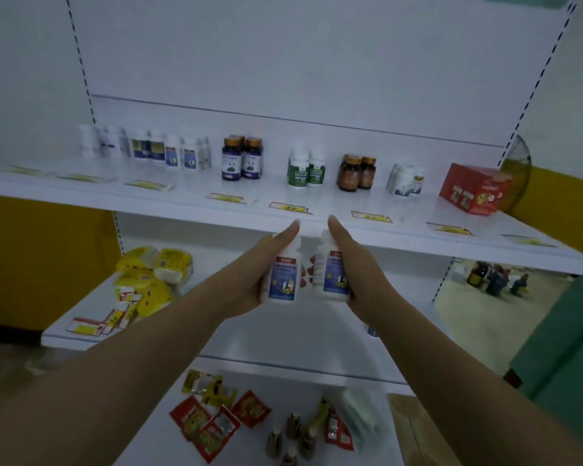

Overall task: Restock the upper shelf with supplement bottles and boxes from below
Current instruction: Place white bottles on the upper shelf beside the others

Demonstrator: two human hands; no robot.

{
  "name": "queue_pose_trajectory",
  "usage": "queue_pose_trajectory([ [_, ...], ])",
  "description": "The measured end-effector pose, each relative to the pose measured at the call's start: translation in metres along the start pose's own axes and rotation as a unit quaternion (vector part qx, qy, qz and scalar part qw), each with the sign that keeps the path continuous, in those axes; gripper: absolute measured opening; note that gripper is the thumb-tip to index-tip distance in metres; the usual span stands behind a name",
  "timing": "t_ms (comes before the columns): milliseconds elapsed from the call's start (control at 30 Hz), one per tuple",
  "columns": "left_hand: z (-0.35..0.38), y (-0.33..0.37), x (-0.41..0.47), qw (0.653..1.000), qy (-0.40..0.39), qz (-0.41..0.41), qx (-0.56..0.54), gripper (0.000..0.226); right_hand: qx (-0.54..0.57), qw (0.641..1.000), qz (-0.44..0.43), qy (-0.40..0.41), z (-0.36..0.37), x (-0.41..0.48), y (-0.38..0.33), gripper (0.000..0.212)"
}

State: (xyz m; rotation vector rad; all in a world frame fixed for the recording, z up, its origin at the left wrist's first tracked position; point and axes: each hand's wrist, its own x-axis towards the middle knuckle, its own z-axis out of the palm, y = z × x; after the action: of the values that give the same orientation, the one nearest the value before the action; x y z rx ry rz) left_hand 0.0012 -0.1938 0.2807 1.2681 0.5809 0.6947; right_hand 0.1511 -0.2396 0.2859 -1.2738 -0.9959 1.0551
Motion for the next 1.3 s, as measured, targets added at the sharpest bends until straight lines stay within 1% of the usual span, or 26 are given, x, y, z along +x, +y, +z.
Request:
queue_pose_trajectory([
  [33,0.003,0.008,-0.006,1.000,-0.007,0.004,0.006,0.044,-0.008,1.000,-0.004,0.014,0.003,-0.006,-0.010,0.065],
  [100,0.011,0.023,-0.018,0.999,-0.014,0.018,0.029,0.045,-0.027,0.999,0.003,0.037,0.009,-0.015,-0.029,0.106],
  [133,0.015,0.031,-0.023,0.999,-0.012,0.024,0.040,0.046,-0.027,0.999,0.004,0.040,0.010,-0.016,-0.035,0.121],
  [167,0.016,0.037,-0.026,0.998,-0.006,0.029,0.046,0.047,-0.024,0.999,-0.004,0.036,0.010,-0.015,-0.040,0.126],
  [200,0.017,0.044,-0.029,0.998,0.003,0.033,0.047,0.050,-0.025,0.999,-0.009,0.033,0.013,-0.016,-0.045,0.126],
  [267,0.014,0.057,-0.035,0.998,0.018,0.045,0.048,0.054,-0.025,0.999,-0.032,0.023,0.024,-0.023,-0.059,0.118],
  [333,0.008,0.069,-0.045,0.997,0.008,0.065,0.051,0.052,-0.033,0.998,-0.056,0.010,0.039,-0.028,-0.071,0.105],
  [400,-0.005,0.079,-0.057,0.996,0.008,0.083,0.045,0.050,-0.034,0.997,-0.062,-0.013,0.057,-0.024,-0.080,0.098],
  [433,-0.014,0.085,-0.062,0.995,0.015,0.091,0.042,0.050,-0.036,0.997,-0.068,-0.026,0.068,-0.023,-0.085,0.092],
  [567,-0.059,0.110,-0.081,0.991,0.049,0.114,0.043,0.048,-0.060,0.991,-0.098,-0.070,0.121,-0.011,-0.097,0.055],
  [633,-0.083,0.123,-0.091,0.990,0.056,0.121,0.040,0.047,-0.055,0.989,-0.101,-0.098,0.148,0.000,-0.099,0.042],
  [700,-0.112,0.132,-0.098,0.990,0.055,0.125,0.046,0.044,-0.049,0.988,-0.096,-0.112,0.177,0.013,-0.101,0.039],
  [733,-0.128,0.136,-0.100,0.989,0.060,0.124,0.049,0.045,-0.048,0.987,-0.096,-0.118,0.192,0.019,-0.102,0.042],
  [833,-0.180,0.146,-0.097,0.989,0.054,0.119,0.064,0.054,-0.039,0.987,-0.095,-0.124,0.235,0.043,-0.098,0.066],
  [867,-0.197,0.150,-0.093,0.989,0.049,0.117,0.073,0.057,-0.028,0.988,-0.094,-0.122,0.247,0.053,-0.096,0.068],
  [900,-0.212,0.155,-0.089,0.989,0.048,0.110,0.082,0.060,-0.016,0.988,-0.095,-0.123,0.259,0.063,-0.096,0.061],
  [967,-0.240,0.163,-0.081,0.990,0.047,0.094,0.094,0.062,0.007,0.986,-0.089,-0.143,0.277,0.080,-0.094,0.038],
  [1067,-0.277,0.176,-0.064,0.990,0.065,0.084,0.092,0.061,-0.002,0.983,-0.091,-0.161,0.297,0.104,-0.096,0.019],
  [1133,-0.300,0.182,-0.048,0.988,0.085,0.091,0.087,0.065,-0.026,0.981,-0.095,-0.166,0.309,0.120,-0.099,0.015],
  [1200,-0.319,0.184,-0.031,0.986,0.100,0.095,0.093,0.066,-0.055,0.980,-0.090,-0.170,0.318,0.140,-0.100,0.026],
  [1300,-0.348,0.182,-0.003,0.984,0.114,0.091,0.098,0.064,-0.089,0.983,-0.063,-0.151,0.323,0.176,-0.096,0.026],
])
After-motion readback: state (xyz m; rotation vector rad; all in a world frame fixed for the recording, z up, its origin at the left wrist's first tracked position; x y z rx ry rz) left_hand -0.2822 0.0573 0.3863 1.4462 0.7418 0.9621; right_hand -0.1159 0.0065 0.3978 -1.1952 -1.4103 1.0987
